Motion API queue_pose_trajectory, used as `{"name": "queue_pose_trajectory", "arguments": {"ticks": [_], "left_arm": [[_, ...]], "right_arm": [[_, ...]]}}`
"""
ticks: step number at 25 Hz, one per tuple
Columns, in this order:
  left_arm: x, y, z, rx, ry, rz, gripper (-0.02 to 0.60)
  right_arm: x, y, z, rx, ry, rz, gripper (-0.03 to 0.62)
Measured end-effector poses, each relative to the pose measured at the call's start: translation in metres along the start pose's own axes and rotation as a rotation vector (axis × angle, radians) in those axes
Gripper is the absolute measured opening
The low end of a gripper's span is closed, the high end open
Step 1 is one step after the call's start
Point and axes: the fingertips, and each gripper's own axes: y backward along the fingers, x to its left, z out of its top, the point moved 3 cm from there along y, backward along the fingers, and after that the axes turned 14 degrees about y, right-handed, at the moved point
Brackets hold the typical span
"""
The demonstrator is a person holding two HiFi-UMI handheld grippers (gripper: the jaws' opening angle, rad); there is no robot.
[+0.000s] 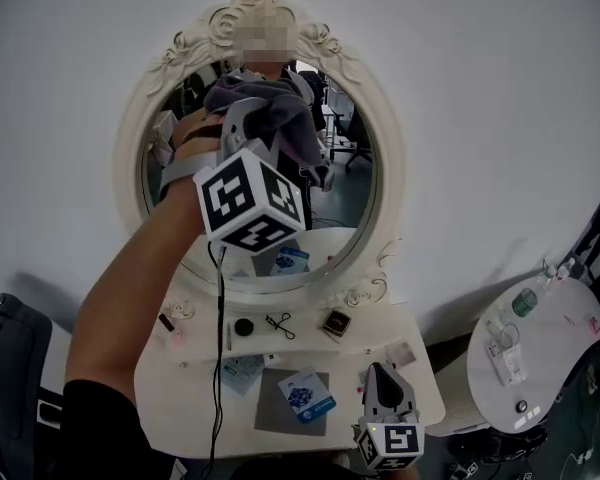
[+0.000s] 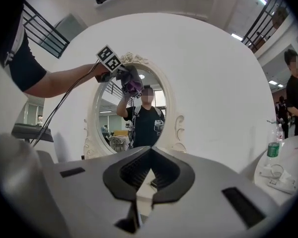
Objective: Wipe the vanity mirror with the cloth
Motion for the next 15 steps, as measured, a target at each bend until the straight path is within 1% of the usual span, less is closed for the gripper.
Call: {"name": "queue_pose_trajectory", "arguments": {"ticks": [3,6,10,12,15], "left_arm": [[0.017,-0.016,0.024,0.031,-0.032,0.026,0.077],[0.023,-0.025,0.039,0.039,-0.065,0.069,0.077],[0.028,-0.033,0.045,0.050,-0.041,0.089,0.077],[0.026,-0.035,0.044,0.039,-0.055,0.105,0.077],[0.017,-0.036,0.040,0.033,-0.051,0.091,0.076]], "right_arm": [[-0.019,0.003,-0.001,-0.013,-0.018,-0.007,0.011],[-0.029,0.007,-0.003,-0.021,-0.019,-0.003,0.011],[-0.040,0.008,-0.007,-0.022,-0.032,-0.004,0.011],[-0.045,0.006,-0.011,-0.017,-0.034,-0.007,0.011],[-0.047,0.004,-0.015,-0.006,-0.040,-0.004,0.011]]}}
